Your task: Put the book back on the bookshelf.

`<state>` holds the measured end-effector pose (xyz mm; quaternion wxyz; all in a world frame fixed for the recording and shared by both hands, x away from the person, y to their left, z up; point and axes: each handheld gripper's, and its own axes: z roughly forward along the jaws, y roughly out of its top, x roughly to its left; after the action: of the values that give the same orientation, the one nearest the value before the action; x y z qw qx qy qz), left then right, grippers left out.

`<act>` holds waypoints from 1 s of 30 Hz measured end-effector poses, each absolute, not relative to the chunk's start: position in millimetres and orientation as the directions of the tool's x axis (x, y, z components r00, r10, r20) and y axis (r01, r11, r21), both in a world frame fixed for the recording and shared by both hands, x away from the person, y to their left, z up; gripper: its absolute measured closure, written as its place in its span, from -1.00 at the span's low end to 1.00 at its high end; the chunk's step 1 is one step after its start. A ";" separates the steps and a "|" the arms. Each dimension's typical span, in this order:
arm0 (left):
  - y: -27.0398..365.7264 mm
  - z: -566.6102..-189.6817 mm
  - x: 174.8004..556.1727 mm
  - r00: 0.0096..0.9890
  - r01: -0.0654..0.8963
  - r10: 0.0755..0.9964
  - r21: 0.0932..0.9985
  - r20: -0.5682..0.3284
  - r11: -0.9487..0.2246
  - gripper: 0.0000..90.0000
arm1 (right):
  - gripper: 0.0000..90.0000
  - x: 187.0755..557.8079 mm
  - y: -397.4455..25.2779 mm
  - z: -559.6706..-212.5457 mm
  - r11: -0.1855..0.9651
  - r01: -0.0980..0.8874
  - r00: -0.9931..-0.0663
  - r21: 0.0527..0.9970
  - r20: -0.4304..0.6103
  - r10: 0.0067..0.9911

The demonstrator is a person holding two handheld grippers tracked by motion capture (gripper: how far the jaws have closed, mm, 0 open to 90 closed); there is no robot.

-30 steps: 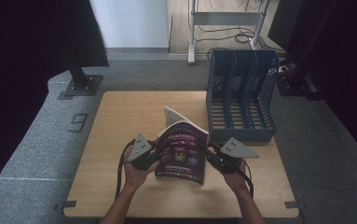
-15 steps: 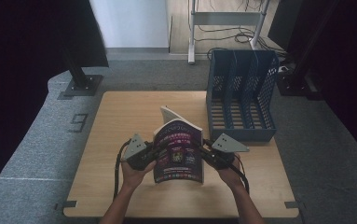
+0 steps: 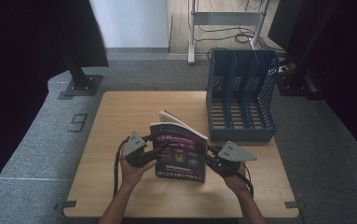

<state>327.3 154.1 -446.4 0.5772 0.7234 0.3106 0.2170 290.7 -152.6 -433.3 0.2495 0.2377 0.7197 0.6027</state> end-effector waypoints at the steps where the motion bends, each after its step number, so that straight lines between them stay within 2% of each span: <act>1: 154.6 -446.8 329.1 0.717 0.202 0.696 0.969 -0.049 -0.139 -0.07 | 0.77 290.0 -153.2 -433.2 0.160 0.042 -0.763 0.986 -0.071 0.642; 8: 151.7 -446.9 338.2 0.731 0.222 0.679 0.965 -0.069 -0.141 -0.19 | 0.77 289.0 -153.8 -433.5 0.160 0.038 -0.768 0.986 -0.074 0.636; 10: 152.5 -445.8 341.9 0.730 0.230 0.681 0.960 -0.062 -0.159 -0.31 | 0.77 288.8 -153.8 -433.3 0.161 0.037 -0.769 0.986 -0.075 0.635; 18: 153.6 -441.6 352.2 0.752 0.227 0.655 0.960 -0.067 -0.163 -0.51 | 0.78 286.6 -153.4 -433.4 0.163 0.026 -0.783 0.986 -0.081 0.616; 24: 147.2 -440.8 356.4 0.792 0.229 0.605 0.957 -0.079 -0.176 -0.54 | 0.78 287.8 -154.4 -433.7 0.156 0.031 -0.788 0.987 -0.072 0.611; 30: 147.1 -440.4 355.1 0.786 0.240 0.612 0.955 -0.087 -0.174 -0.54 | 0.74 287.7 -153.4 -433.3 0.165 0.021 -0.792 0.986 -0.084 0.605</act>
<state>355.1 147.1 -440.4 0.5765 0.7489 0.2844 0.1610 287.7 -153.4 -433.3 0.2395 0.2158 0.7246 0.6091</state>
